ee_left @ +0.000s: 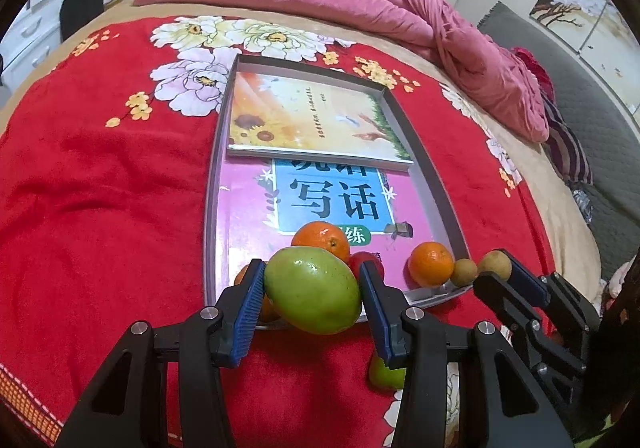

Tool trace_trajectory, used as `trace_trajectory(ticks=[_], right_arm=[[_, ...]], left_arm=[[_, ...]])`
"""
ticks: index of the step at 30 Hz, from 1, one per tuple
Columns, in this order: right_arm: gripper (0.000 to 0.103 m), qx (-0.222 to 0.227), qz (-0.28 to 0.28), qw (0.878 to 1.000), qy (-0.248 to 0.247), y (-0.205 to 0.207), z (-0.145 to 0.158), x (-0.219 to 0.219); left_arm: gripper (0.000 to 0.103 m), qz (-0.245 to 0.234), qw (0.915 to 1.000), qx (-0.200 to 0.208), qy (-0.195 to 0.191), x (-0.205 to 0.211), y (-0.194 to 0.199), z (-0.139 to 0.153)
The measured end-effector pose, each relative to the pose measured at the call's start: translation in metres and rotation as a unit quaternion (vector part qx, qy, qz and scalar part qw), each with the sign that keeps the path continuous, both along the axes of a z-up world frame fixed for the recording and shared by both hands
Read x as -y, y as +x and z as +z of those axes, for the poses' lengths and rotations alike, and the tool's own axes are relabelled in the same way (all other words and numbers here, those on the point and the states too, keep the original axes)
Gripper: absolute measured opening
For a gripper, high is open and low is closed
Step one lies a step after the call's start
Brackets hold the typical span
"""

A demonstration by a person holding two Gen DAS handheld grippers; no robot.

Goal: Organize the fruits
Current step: 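Lift the kiwi and apple and carry both over the grey tray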

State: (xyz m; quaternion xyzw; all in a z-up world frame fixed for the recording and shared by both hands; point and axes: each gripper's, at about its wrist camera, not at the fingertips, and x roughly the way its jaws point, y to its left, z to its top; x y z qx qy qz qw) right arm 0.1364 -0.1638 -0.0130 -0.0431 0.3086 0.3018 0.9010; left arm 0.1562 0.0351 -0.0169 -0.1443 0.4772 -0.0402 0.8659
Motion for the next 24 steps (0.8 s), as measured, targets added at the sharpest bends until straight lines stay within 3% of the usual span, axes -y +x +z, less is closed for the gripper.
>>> trace_trajectory(ticks=[7, 24], right_arm=[[0.024, -0.010, -0.006, 1.000, -0.005, 0.004, -0.005, 0.002], [0.024, -0.028, 0.023, 0.999, -0.017, 0.011, -0.019, -0.019]], left_arm=[[0.050, -0.008, 0.9999, 0.001, 0.015, 0.006, 0.003, -0.003], [0.049, -0.013, 0.9999, 0.003, 0.003, 0.004, 0.009, -0.005]])
